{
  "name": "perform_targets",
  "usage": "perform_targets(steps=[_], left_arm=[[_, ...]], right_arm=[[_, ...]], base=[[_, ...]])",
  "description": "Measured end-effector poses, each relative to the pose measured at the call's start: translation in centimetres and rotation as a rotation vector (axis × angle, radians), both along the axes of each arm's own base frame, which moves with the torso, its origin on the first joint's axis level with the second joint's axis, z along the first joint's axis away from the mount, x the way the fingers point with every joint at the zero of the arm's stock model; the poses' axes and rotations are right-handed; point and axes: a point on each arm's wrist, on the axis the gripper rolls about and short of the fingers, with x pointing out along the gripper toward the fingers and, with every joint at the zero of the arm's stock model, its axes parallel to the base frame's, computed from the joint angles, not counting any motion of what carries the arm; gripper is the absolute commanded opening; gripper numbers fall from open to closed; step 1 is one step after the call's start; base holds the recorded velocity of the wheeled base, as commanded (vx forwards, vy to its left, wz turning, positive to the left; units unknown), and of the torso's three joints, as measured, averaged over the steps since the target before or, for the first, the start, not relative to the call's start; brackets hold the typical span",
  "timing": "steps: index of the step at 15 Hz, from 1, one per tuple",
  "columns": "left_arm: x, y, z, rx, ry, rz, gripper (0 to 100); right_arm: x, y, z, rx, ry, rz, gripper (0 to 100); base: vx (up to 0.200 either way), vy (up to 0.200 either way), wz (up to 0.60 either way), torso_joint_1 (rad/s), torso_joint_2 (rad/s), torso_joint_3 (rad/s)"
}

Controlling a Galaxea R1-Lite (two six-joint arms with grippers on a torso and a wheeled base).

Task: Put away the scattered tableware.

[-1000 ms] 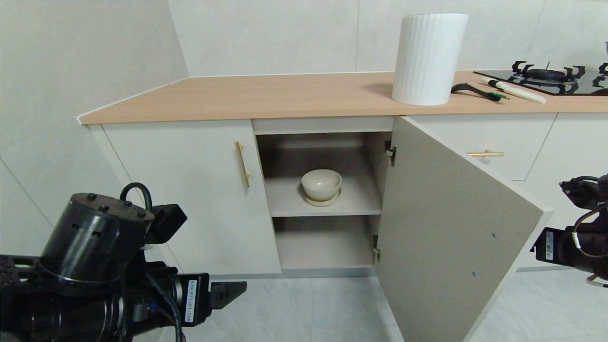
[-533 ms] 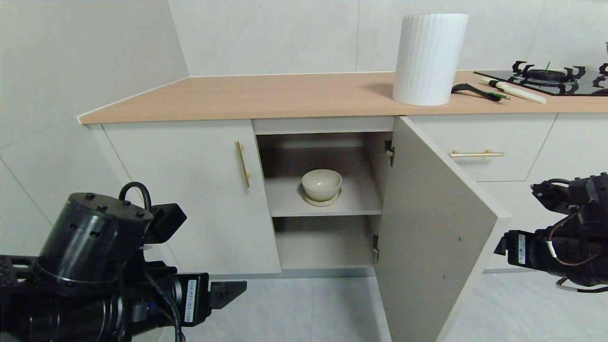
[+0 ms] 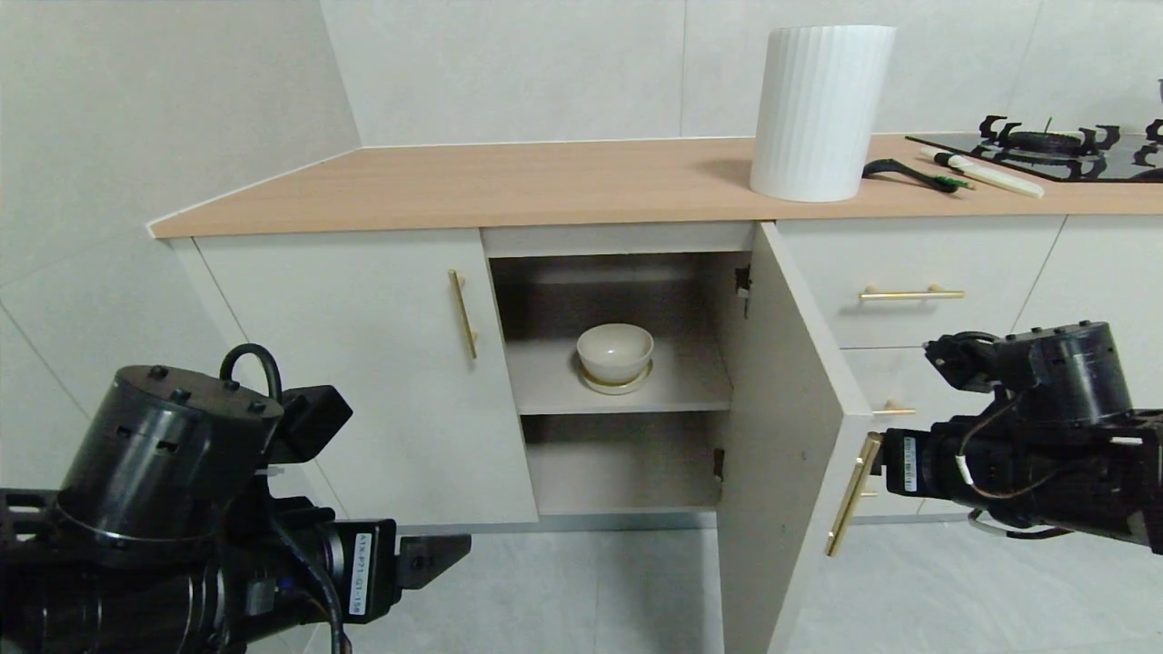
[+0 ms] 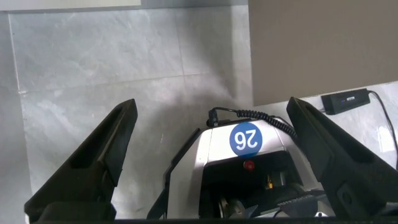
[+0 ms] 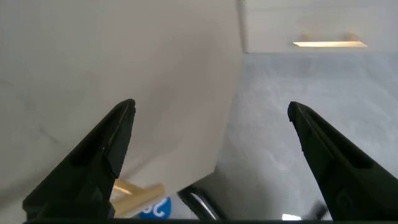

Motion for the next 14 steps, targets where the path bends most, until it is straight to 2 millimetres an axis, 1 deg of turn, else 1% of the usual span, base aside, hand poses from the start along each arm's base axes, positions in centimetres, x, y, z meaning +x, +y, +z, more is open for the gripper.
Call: perform_targets(steps=[3,5,6,7,10,13,14], left_arm=[[0.0,0.0,0.1,-0.002,-0.004,0.001,100],[0.0,0.0,0.1,-0.001,-0.003,0.002,100],[0.0,0.0,0.0,0.0,-0.002,0.003,100],[0.1,0.0,0.0,0.001,-0.001,0.004,100],[0.1,0.0,0.0,0.006,-0.004,0.01,100],[0.2,0.0,-0.1,0.022,-0.009,0.026,100],[0.3,0.0,-0.1,0.024,-0.007,0.028,100]], right_arm=[[2.5,2.4,0.7,-0.012,-0.01,0.054,100],[4.5,4.6,1.0,-0.017,-0.012,0.098,100],[5.4,5.5,0.8,-0.017,-0.01,0.112,100],[6.1,6.3,0.4,-0.02,-0.003,0.121,100],[8.0,7.6,-1.3,-0.015,0.006,0.119,100],[10.0,8.6,-2.8,0.077,-0.068,0.082,100],[10.3,8.7,-3.5,0.076,-0.057,0.078,100]], base=[[0.0,0.0,0.0,0.0,0.0,0.0],[0.0,0.0,0.0,0.0,0.0,0.0],[0.0,0.0,0.0,0.0,0.0,0.0],[0.0,0.0,0.0,0.0,0.0,0.0],[0.0,0.0,0.0,0.0,0.0,0.0],[0.0,0.0,0.0,0.0,0.0,0.0],[0.0,0.0,0.0,0.0,0.0,0.0]])
